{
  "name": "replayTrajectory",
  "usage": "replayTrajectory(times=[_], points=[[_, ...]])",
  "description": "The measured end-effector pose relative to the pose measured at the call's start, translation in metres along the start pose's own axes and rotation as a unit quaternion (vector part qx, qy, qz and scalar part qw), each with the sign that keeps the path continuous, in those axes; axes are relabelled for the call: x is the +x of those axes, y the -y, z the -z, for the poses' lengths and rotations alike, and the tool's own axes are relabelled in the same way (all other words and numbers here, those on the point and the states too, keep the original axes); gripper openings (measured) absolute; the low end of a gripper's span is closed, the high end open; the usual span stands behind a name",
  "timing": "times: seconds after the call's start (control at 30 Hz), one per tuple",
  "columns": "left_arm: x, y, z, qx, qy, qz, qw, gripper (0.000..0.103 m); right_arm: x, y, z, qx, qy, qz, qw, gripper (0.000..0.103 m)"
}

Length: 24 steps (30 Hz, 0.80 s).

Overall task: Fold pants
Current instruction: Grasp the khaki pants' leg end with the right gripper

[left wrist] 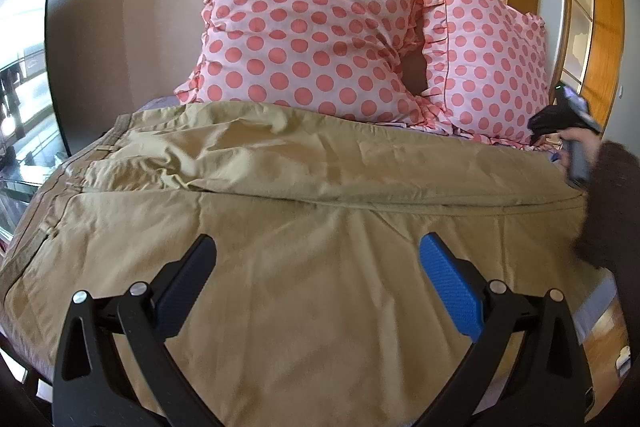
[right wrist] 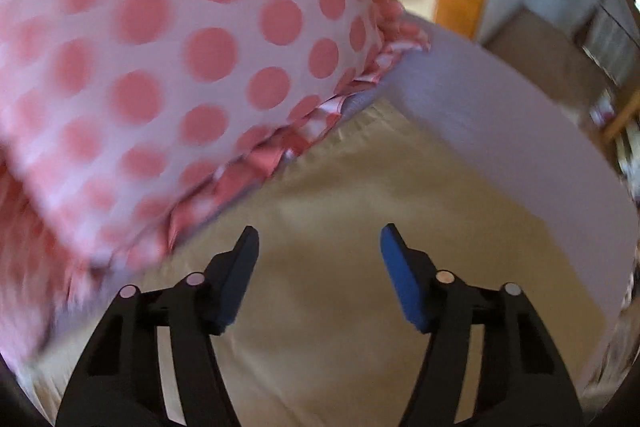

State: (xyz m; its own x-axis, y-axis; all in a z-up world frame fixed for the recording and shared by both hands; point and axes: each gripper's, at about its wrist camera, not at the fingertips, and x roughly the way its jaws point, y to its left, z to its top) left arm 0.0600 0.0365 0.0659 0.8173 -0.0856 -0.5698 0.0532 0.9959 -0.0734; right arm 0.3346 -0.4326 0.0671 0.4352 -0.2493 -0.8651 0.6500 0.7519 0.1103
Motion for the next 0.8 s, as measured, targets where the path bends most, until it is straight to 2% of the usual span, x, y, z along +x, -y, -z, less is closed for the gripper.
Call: replayTrajectory(times=[0.17, 0.23, 0.37, 0.4, 0.43, 0.5, 0.6, 0.7, 0.8], points=[[0.018, -0.006, -0.005, 0.003, -0.007, 0.001, 1.0000, 0.101, 0.049, -0.015, -0.022, 0.037, -0.018, 0.047, 0.998, 0.066], [0.023, -0.006, -0.005, 0.003, -0.009, 0.003, 1.0000, 0.101, 0.052, -0.019, -0.022, 0.021, -0.004, 0.074, 0.997, 0.065], [0.031, -0.007, -0.003, -0.002, -0.015, 0.012, 0.9998, 0.101, 0.054, -0.011, -0.016, -0.017, 0.036, 0.032, 0.999, 0.030], [0.031, -0.007, -0.002, -0.004, -0.015, 0.013, 0.9998, 0.101, 0.055, -0.005, -0.015, -0.015, 0.044, 0.024, 0.999, 0.024], [0.031, -0.008, -0.002, -0.007, -0.015, 0.015, 0.9997, 0.101, 0.056, 0.001, -0.015, -0.011, 0.049, 0.014, 0.999, 0.015], [0.028, -0.010, -0.002, -0.013, -0.014, 0.016, 0.9997, 0.101, 0.058, 0.015, -0.022, 0.009, 0.051, -0.017, 0.998, 0.006], [0.019, -0.015, -0.001, -0.019, -0.009, 0.010, 0.9997, 0.101, 0.054, 0.051, -0.025, 0.072, 0.058, -0.114, 0.989, 0.003], [0.005, -0.023, 0.000, -0.028, 0.004, 0.006, 0.9996, 0.101, 0.025, 0.087, -0.017, 0.101, 0.093, -0.215, 0.967, 0.003], [-0.009, -0.035, 0.002, -0.045, 0.018, 0.011, 0.9988, 0.101, -0.021, 0.143, 0.017, 0.122, 0.123, -0.311, 0.935, 0.003]])
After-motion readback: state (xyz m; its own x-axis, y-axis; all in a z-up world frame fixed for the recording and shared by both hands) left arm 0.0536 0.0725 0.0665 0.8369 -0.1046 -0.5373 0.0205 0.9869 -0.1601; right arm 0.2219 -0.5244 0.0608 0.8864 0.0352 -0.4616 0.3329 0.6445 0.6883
